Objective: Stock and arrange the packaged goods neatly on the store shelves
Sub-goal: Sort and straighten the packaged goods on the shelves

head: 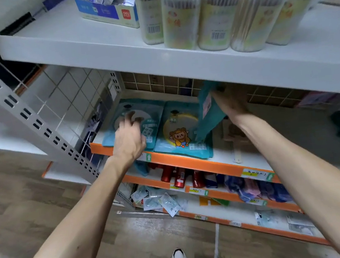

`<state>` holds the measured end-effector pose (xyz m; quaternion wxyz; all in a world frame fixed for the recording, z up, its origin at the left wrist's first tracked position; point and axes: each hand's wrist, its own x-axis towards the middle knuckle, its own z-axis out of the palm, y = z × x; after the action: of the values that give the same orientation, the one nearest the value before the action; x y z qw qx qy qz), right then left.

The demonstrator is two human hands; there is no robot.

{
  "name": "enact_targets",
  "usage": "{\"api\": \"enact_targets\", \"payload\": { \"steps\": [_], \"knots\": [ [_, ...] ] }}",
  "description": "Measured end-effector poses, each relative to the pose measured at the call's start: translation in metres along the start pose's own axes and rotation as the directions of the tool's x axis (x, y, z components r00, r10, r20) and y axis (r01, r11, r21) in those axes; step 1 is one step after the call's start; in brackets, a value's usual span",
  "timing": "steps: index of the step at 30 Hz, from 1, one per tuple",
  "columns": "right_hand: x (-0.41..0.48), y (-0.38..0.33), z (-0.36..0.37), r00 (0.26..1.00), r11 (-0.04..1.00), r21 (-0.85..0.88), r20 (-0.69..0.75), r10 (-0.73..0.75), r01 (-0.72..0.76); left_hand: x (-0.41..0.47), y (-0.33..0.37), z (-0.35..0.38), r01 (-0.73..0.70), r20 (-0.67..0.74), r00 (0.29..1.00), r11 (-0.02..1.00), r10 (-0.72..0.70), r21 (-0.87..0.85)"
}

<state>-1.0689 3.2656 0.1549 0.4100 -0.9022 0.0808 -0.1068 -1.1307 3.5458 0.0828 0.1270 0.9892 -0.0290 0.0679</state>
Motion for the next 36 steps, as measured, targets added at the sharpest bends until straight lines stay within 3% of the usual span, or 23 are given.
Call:
{"api": "enact_targets", "payload": {
  "steps": [2, 5, 7, 9, 13, 16, 18, 23, 30, 33, 36],
  "knots": [
    [-0.004, -0.012, -0.003, 0.99, 0.968, -0.213, -0.012, -0.137, 0.131, 0.007, 0.004, 0.003, -0.014, 0.012, 1.0, 1.0, 0.013, 0.024],
    [-0.019, -0.031, 0.033, 0.981, 0.864, -0.47, 0.022, -0.192, 0.179, 0.018, 0.008, 0.01, -0.016, 0.026, 1.0, 0.999, 0.015, 0.03],
    [-0.034, -0.039, 0.07, 0.987, 0.756, -0.637, 0.057, -0.151, 0.153, 0.021, 0.01, 0.014, -0.039, 0.027, 0.999, 0.999, 0.038, 0.016],
    [-0.05, -0.038, 0.107, 0.982, 0.708, -0.687, 0.184, -0.049, 0.164, 0.022, 0.009, 0.016, -0.05, 0.024, 0.998, 0.999, 0.05, 0.01],
    [-0.078, -0.014, 0.137, 0.872, 0.769, -0.579, 0.486, 0.058, 0.271, 0.024, -0.003, 0.016, -0.046, 0.016, 0.999, 0.999, 0.046, 0.0],
    [-0.066, 0.009, 0.119, 0.957, 0.859, -0.499, 0.287, 0.041, 0.113, 0.027, -0.015, 0.018, -0.055, -0.006, 0.998, 0.998, 0.055, -0.006],
    [-0.051, 0.034, 0.099, 0.974, 0.869, -0.494, 0.183, 0.135, -0.027, 0.028, -0.018, 0.02, -0.058, -0.026, 0.998, 0.998, 0.057, -0.021],
    [-0.031, 0.078, 0.074, 0.88, 0.866, -0.469, 0.32, 0.352, -0.176, 0.029, -0.013, 0.027, -0.058, 0.009, 0.998, 0.998, 0.058, -0.01],
    [-0.022, 0.074, 0.066, 0.898, 0.835, -0.459, 0.155, 0.412, -0.304, 0.038, -0.011, 0.034, -0.074, 0.01, 0.997, 0.995, 0.075, -0.066],
    [-0.022, 0.079, 0.065, 0.916, 0.866, -0.344, 0.04, 0.399, -0.362, 0.042, -0.009, 0.034, -0.096, -0.003, 0.995, 0.992, 0.096, -0.08],
    [-0.025, 0.088, 0.075, 0.895, 0.881, -0.206, 0.052, 0.444, -0.425, 0.043, -0.006, 0.033, -0.115, -0.002, 0.993, 0.99, 0.115, -0.077]
  ]
}}
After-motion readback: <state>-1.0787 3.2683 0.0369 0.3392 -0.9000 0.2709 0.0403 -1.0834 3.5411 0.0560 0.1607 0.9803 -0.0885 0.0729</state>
